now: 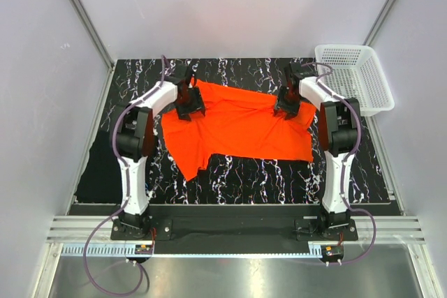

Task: Fold and stack the t-shirts
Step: Flatten the tshirt out

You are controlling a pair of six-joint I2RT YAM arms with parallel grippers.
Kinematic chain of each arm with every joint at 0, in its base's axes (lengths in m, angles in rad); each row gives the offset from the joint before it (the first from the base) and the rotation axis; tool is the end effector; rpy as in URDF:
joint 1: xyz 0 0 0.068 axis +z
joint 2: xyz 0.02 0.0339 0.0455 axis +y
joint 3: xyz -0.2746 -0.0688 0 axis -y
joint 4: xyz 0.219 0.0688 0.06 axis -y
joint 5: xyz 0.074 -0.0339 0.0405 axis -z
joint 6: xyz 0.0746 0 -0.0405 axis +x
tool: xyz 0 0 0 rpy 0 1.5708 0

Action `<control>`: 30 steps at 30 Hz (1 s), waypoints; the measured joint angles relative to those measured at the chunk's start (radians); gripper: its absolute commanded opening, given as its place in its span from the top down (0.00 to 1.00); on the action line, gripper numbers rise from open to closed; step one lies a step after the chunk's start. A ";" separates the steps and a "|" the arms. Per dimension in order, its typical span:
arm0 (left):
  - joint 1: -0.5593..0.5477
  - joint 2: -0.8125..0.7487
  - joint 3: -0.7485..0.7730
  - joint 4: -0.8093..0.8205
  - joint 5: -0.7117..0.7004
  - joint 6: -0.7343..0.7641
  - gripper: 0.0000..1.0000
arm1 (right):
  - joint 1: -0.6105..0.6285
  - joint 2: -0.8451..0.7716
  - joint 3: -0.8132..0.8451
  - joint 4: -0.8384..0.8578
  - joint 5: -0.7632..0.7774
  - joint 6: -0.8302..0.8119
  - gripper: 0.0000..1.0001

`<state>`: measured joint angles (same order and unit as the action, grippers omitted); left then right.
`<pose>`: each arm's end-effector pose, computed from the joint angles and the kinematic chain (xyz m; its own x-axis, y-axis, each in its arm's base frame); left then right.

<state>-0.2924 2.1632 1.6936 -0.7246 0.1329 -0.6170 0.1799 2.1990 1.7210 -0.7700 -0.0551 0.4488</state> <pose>0.4282 -0.1392 0.1581 -0.9186 -0.3224 -0.2287 -0.2441 0.9177 -0.3133 0.4425 0.0847 0.1474 -0.9256 0.2720 -0.2631 0.2284 0.9559 0.1847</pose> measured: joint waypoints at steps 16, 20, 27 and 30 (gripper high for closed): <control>-0.019 -0.879 -0.847 0.027 -0.045 -0.089 0.48 | -0.006 -0.652 -0.462 -0.058 0.095 0.111 0.42; -0.005 -0.975 -1.009 0.029 -0.042 -0.204 0.46 | -0.057 -0.803 -0.676 -0.046 0.049 0.185 0.50; 0.027 -0.994 -1.093 0.076 -0.006 -0.361 0.44 | -0.172 -0.925 -0.857 -0.033 -0.026 0.241 0.48; 0.027 -0.962 -1.102 0.090 0.013 -0.384 0.44 | -0.188 -0.932 -0.868 -0.011 -0.051 0.241 0.47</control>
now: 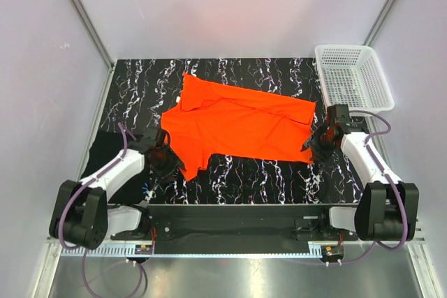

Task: Fold and stack the t-shirts
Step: Flatten the tshirt out

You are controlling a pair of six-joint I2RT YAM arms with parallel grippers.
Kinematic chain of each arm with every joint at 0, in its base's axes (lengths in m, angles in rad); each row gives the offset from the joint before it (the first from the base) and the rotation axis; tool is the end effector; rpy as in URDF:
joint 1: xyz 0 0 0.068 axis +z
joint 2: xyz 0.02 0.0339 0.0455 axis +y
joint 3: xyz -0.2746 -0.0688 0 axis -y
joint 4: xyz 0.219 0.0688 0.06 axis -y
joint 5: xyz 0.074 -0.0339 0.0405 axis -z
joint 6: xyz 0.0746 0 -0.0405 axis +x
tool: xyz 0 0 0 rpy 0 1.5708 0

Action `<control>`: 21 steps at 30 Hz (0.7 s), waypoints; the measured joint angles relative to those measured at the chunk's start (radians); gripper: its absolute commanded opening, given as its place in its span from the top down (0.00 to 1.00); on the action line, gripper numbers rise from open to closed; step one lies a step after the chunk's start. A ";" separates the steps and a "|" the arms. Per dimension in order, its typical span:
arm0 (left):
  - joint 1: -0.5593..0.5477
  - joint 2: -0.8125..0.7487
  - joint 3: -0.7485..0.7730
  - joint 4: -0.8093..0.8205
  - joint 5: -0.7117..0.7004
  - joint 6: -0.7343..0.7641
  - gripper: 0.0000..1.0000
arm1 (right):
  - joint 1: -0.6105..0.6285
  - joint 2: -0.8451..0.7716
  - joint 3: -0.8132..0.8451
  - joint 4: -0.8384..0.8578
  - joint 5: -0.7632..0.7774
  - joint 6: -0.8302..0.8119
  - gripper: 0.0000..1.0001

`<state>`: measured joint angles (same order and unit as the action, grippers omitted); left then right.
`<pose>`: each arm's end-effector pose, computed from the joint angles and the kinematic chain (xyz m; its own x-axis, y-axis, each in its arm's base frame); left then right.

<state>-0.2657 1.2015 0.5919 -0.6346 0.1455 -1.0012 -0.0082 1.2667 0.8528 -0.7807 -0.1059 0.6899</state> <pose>0.1730 -0.0583 0.1534 -0.7494 -0.6596 -0.0574 -0.6053 0.7177 -0.3442 0.2169 0.0061 0.2045 -0.7369 0.6390 -0.2208 0.5683 0.7624 0.3097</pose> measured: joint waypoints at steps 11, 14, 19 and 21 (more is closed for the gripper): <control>-0.034 0.135 0.025 0.028 0.047 -0.005 0.55 | -0.069 0.045 -0.029 0.019 -0.017 0.008 0.48; -0.034 0.152 0.034 0.027 0.053 -0.005 0.59 | -0.087 0.045 -0.030 0.025 -0.016 0.011 0.48; -0.035 0.186 0.052 0.026 0.057 0.006 0.73 | -0.116 0.050 -0.039 0.029 -0.017 0.023 0.43; -0.035 0.199 0.060 0.027 0.057 0.014 0.75 | -0.128 0.061 -0.039 0.030 -0.019 0.025 0.42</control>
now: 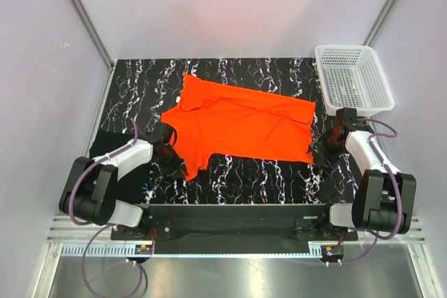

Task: Fold and stack the t-shirts
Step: Flatten the tshirt out

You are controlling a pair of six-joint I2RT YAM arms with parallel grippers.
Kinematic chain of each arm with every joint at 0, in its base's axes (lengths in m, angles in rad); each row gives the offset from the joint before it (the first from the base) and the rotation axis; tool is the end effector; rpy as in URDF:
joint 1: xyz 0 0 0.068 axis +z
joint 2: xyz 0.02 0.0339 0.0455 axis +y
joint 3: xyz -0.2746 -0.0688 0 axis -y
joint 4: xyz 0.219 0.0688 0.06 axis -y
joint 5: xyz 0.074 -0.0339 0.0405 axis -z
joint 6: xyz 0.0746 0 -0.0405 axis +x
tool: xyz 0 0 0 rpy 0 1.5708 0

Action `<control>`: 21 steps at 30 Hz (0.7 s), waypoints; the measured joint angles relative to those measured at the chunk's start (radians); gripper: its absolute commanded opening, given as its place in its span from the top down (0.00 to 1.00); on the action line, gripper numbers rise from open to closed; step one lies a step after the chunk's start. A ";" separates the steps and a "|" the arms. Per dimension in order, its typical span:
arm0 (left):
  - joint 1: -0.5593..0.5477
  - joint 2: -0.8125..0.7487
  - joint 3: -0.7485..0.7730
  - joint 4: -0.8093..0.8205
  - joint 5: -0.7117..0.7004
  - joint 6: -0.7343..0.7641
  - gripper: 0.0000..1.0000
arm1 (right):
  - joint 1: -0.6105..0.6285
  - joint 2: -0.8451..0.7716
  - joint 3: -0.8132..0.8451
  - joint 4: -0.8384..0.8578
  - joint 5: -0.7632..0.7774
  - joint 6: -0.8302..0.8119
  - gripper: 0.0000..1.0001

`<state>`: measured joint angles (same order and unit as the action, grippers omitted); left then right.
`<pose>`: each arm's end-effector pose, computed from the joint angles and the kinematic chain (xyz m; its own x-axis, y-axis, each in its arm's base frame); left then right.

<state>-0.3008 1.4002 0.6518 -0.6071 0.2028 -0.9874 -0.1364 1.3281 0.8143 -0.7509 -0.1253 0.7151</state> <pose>0.1924 -0.0754 0.1354 -0.7905 -0.6107 0.0465 -0.5962 0.7499 -0.2867 0.2181 -0.0205 0.1835 -0.6492 0.7458 -0.1494 0.6931 0.6610 0.2876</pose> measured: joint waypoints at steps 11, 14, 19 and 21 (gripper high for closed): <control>-0.006 0.037 0.042 0.018 -0.017 0.083 1.00 | -0.036 0.029 -0.005 0.009 -0.029 0.000 0.39; -0.006 0.001 0.048 0.003 -0.074 0.126 1.00 | -0.059 0.045 -0.020 0.025 -0.053 0.006 0.43; -0.006 -0.069 0.117 -0.027 -0.118 0.174 1.00 | -0.083 0.049 -0.084 0.063 -0.092 0.041 0.46; -0.006 -0.084 0.149 -0.025 -0.125 0.185 1.00 | -0.087 0.049 -0.116 0.081 -0.105 0.053 0.46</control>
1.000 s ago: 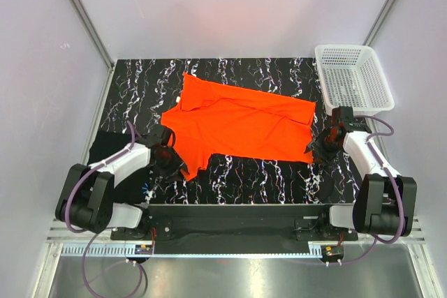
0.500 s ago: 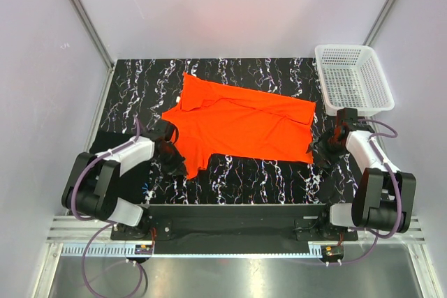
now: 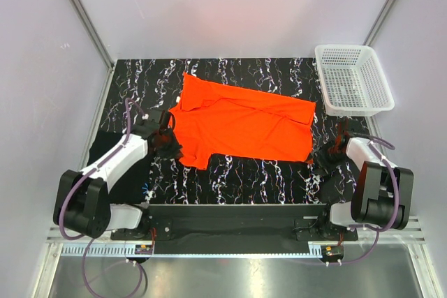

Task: Fold and stack the t-shirts
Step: Flatten the tshirt out

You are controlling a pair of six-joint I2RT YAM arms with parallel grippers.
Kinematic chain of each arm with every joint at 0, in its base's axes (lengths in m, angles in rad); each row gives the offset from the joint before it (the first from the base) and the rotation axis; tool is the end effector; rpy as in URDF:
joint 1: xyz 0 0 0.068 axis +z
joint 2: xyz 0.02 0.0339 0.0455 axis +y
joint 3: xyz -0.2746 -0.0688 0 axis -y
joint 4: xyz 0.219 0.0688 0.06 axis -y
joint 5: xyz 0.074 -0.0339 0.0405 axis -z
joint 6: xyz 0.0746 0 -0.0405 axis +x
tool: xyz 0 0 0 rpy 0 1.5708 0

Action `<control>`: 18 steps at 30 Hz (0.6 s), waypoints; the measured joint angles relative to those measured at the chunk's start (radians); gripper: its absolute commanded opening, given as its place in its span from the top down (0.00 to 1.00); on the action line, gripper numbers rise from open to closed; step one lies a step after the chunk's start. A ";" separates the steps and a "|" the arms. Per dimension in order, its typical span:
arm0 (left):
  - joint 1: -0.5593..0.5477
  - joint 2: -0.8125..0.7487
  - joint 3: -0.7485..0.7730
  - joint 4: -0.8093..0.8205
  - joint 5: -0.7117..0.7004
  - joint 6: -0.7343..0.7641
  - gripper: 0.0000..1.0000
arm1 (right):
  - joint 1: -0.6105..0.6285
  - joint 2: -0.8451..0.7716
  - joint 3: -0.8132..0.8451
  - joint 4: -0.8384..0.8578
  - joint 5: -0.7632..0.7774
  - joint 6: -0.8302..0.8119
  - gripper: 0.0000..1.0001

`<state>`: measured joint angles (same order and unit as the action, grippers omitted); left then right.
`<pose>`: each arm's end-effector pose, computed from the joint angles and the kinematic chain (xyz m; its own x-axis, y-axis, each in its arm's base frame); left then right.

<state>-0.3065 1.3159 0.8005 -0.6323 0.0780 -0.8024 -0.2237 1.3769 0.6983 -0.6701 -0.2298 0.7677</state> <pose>0.2192 -0.0755 0.1882 -0.8424 -0.4853 -0.2343 -0.3948 0.8517 -0.3446 0.2061 -0.0295 0.1492 -0.5683 0.8228 -0.0042 0.7808 0.5409 0.3128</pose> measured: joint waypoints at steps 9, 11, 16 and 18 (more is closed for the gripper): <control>0.000 -0.014 0.016 -0.019 -0.012 0.042 1.00 | -0.006 0.050 -0.021 0.079 -0.025 0.019 0.46; 0.000 -0.014 0.020 -0.030 -0.015 0.053 1.00 | -0.006 0.050 -0.021 0.088 -0.026 0.024 0.46; 0.000 -0.014 0.056 -0.040 -0.022 0.074 1.00 | -0.006 0.051 -0.021 0.113 -0.024 0.038 0.46; 0.000 -0.014 0.072 -0.040 -0.023 0.080 1.00 | -0.006 0.060 -0.017 0.121 -0.026 0.043 0.48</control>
<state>-0.3065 1.3018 0.8722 -0.6720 0.0555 -0.7219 -0.2302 1.4372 0.6811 -0.5495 -0.2554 0.8104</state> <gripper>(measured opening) 0.012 0.530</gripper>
